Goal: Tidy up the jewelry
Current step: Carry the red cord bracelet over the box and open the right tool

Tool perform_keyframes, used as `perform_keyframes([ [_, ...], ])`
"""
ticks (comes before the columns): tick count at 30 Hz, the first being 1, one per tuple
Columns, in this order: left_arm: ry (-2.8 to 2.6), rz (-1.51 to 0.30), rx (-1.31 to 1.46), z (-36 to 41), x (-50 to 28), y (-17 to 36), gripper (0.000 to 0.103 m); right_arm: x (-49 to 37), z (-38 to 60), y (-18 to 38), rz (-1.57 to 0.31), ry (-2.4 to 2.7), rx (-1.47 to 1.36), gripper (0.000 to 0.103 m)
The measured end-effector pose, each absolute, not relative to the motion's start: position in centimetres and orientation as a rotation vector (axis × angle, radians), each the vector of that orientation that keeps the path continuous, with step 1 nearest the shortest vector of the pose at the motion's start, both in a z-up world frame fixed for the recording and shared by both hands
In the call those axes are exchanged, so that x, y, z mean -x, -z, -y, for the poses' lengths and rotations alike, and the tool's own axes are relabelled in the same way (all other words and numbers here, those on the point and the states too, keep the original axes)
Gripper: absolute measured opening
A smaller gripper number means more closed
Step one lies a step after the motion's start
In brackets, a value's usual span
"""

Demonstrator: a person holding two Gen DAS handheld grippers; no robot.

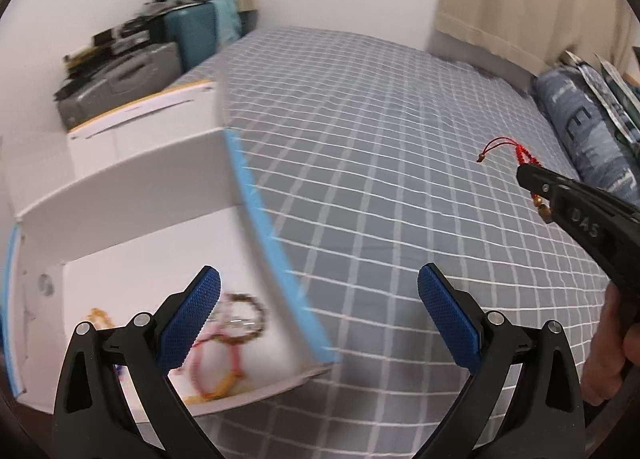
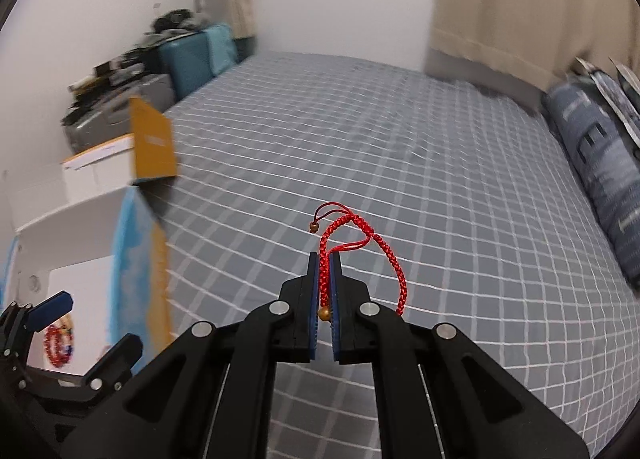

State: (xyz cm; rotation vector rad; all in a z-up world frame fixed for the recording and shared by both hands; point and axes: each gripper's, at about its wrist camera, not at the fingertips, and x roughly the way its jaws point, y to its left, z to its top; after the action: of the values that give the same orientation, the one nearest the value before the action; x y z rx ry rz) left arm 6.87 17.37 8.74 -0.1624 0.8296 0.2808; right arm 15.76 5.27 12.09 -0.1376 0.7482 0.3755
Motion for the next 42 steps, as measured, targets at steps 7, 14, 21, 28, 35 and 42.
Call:
perform_keyframes([
  [7,-0.402,-0.805,0.217,-23.7,-3.0,-9.9,0.097,-12.0,-13.0,-13.6,-0.712,-0.497,0.2,0.004],
  [14,-0.515,-0.79,0.229,-28.7,0.3,-10.0,0.097,-8.6,-20.0,-13.3,-0.707,-0.628,0.244,0.004],
  [21,-0.594,-0.831,0.264,-33.2,2.7,-7.6,0.097,-6.7,-26.1,-10.8,-0.754,-0.712,0.304,0.004],
  [28,-0.603,-0.863,0.291,-35.1,3.6,-6.0,0.097,-7.6,-28.6,-7.4,-0.837,-0.725,0.337,0.004],
  [35,-0.597,-0.859,0.272,-34.8,3.6,-6.0,0.097,-7.9,-28.9,-6.9,-0.852,-0.73,0.328,0.03],
  [42,-0.608,-0.83,0.28,-34.7,4.9,-6.6,0.097,-6.7,-26.8,-9.9,-0.748,-0.744,0.256,0.086],
])
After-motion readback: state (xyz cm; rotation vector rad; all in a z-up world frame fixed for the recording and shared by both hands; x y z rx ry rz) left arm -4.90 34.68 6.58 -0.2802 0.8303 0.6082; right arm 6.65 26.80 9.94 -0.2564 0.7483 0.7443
